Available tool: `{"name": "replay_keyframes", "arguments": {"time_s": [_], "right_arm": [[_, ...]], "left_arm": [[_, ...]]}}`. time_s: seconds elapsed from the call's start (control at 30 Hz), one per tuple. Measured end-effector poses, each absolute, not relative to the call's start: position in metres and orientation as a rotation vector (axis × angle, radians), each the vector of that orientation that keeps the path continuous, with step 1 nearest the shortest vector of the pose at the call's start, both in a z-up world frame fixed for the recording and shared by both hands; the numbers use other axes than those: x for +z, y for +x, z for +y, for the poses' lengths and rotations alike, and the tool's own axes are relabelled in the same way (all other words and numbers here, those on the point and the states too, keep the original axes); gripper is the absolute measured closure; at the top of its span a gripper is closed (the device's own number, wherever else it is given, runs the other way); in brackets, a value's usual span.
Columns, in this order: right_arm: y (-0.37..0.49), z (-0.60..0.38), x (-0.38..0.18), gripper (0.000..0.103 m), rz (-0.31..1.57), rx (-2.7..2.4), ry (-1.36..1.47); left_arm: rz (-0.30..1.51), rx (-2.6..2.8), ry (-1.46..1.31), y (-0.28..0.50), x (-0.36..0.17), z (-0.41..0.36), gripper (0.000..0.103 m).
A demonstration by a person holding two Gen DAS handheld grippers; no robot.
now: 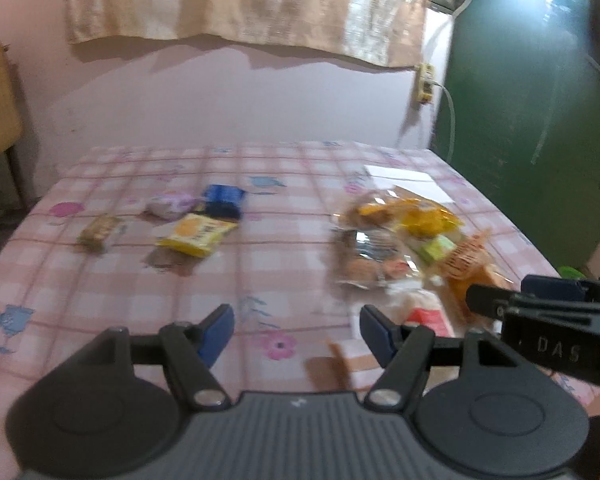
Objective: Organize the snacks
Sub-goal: 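Open both tools to drop the wafer cake and biscuit packet into the box, then move both open tools back to the remaining snacks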
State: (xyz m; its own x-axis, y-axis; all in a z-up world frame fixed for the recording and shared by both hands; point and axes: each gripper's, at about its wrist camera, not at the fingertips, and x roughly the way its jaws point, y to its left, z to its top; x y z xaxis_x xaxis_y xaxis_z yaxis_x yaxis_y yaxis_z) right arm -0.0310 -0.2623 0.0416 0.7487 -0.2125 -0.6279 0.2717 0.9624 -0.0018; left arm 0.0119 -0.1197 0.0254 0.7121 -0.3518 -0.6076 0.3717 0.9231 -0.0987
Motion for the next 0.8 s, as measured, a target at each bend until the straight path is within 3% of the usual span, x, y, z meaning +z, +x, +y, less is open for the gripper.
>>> {"name": "replay_keyframes", "arguments": {"time_s": [0.53, 0.8], "right_arm": [[0.024, -0.201, 0.034, 0.034, 0.694, -0.099, 0.04], [0.05, -0.188, 0.027, 0.02, 0.707, -0.057, 0.058]], "left_arm": [[0.66, -0.257, -0.014, 0.04, 0.022, -0.056, 0.034], [0.64, -0.192, 0.016, 0.077, 0.014, -0.026, 0.024]]}}
